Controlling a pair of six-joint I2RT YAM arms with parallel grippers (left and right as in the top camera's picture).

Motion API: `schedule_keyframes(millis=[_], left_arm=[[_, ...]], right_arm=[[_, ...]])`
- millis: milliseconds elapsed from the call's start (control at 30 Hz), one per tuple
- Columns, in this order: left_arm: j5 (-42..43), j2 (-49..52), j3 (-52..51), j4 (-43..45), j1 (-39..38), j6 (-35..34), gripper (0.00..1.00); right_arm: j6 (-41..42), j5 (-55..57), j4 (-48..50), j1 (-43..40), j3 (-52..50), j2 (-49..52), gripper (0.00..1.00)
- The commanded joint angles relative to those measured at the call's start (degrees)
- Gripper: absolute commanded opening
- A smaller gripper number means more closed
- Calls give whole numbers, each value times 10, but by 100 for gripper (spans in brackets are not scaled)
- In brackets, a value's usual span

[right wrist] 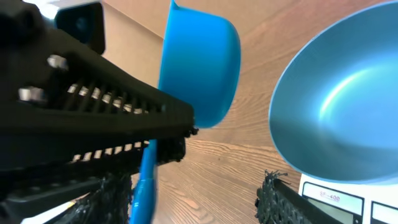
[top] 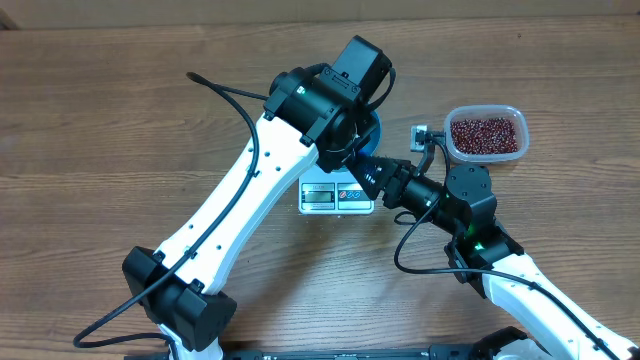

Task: Scoop item into bowl and weigh 150g on scale
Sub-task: 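Reach the right gripper toward the scoop handle held by left gripper, then grasp the scoop handle with the right gripper, release with left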

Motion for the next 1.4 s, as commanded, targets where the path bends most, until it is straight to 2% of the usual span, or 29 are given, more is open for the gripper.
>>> schedule_keyframes(millis=[0,200,467,967,1067,1367], left_arm=[[11,5,-1,-4,-5,-9,4],[12,5,-1,-2,-4,-23,4],[12,5,-1,4,-4,-38,5],[10,5,-1,7,-4,-49,5],[10,5,-1,8,-4,-54,4],[10,5,-1,17,-4,-77,5]], right_arm=[[21,8,30,2,12,-2,65],[49,10,55,2,12,-2,60],[66,4,50,2,12,-2,38],[71,-24,42,2,12,-2,30],[83,-24,37,2,12,-2,26],[102,-24,31,2,12,-2,24]])
